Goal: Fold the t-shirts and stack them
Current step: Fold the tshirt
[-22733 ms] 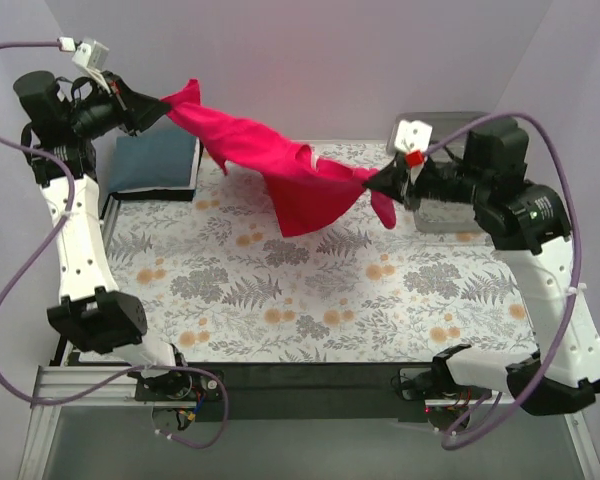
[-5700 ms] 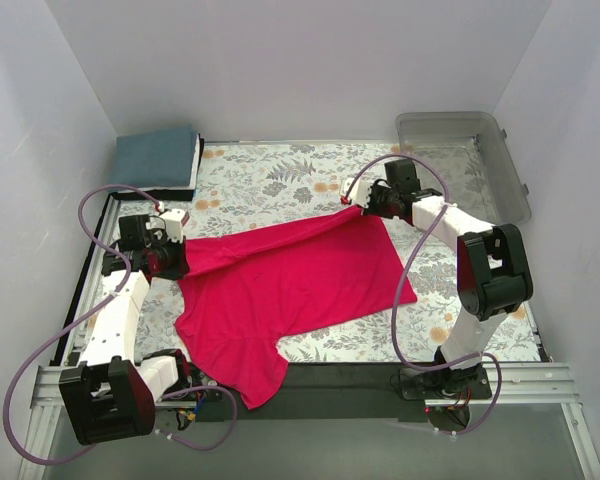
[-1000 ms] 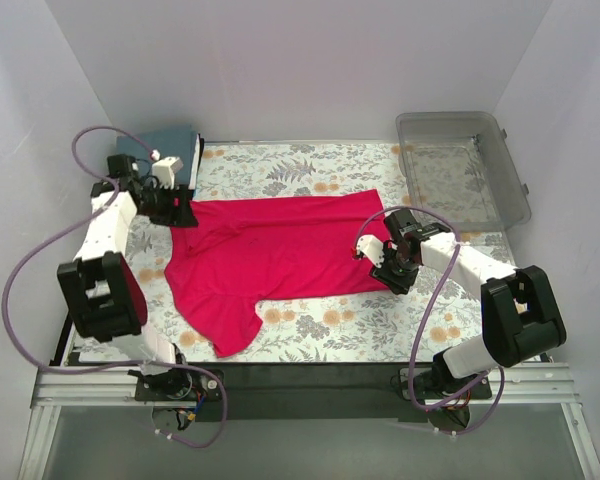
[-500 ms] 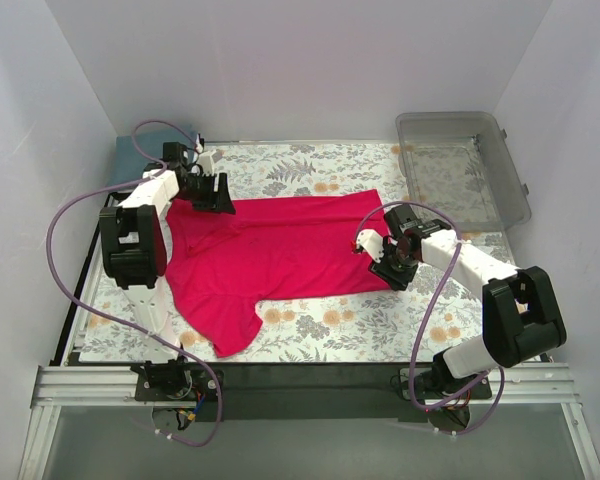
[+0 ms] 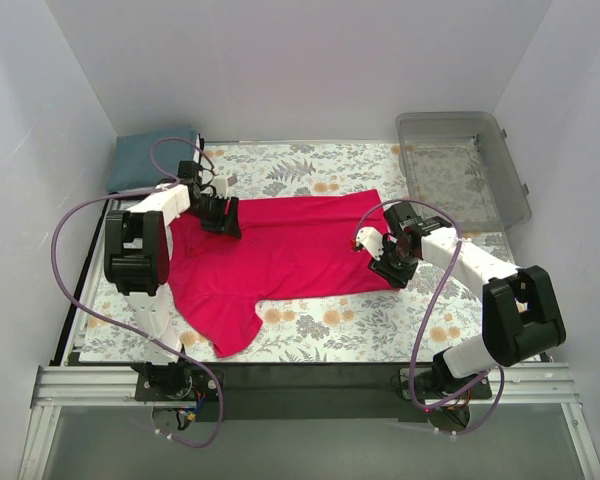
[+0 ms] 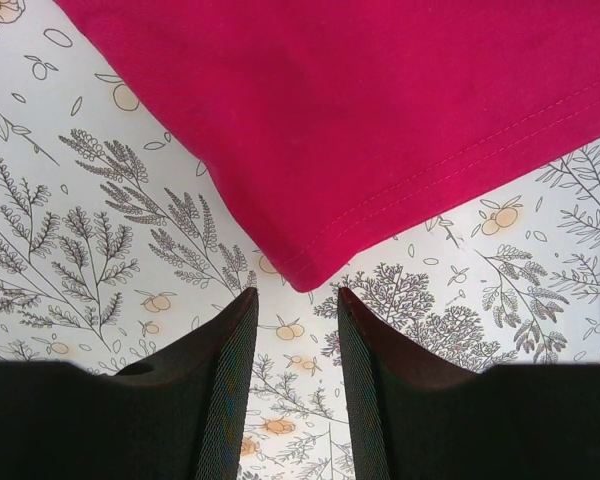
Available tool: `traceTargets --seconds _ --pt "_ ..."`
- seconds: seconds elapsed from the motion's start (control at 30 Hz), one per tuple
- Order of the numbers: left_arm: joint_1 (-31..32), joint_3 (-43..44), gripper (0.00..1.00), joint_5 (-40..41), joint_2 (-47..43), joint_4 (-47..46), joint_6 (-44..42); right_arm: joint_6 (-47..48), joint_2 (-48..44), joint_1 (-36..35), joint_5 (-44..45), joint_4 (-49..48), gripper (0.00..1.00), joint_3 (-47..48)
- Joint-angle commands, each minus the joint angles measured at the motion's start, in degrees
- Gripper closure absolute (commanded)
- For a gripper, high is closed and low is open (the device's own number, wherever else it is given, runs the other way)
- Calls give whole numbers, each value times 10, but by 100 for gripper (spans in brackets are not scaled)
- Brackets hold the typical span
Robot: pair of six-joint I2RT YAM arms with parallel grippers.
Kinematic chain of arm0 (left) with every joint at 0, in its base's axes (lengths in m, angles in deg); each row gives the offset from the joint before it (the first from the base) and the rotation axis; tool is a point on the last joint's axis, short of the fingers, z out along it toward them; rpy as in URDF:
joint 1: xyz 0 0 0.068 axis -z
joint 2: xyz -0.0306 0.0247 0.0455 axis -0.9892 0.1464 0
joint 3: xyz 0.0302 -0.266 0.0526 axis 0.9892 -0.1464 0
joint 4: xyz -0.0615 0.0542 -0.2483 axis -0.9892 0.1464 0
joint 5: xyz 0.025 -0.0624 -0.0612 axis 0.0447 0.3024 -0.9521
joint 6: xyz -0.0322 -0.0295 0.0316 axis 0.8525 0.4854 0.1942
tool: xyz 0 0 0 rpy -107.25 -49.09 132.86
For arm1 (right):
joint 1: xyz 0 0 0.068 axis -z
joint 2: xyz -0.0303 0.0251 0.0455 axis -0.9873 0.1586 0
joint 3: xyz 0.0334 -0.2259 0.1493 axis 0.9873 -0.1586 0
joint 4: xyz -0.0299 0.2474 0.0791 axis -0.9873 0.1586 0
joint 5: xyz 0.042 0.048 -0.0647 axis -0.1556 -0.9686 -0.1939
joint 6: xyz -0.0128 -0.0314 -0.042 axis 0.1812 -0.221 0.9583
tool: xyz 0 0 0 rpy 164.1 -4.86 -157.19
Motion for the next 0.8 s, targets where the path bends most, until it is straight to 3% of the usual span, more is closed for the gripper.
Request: traceTargets --seconds 0.0,0.33,0.43,0.53,0.63,0.77 --pt "14 -36 49 -6 -76 8 -28 -5 -1 -2 -3 9 56 21" --pt "33 -109 49 12 -133 3 -27 -6 11 -2 -10 11 56 35" --pt "33 -117 56 5 -155 25 -42 -6 10 -2 -13 13 56 43" --pt "22 -125 66 -35 -218 75 -81 4 -3 -2 -34 29 56 60" --pt "2 -136 68 -50 -290 158 -127 13 -21 -3 -53 56 55 73" --pt "-84 -152 69 -63 -357 264 -218 15 -35 -21 -52 69 55 61"
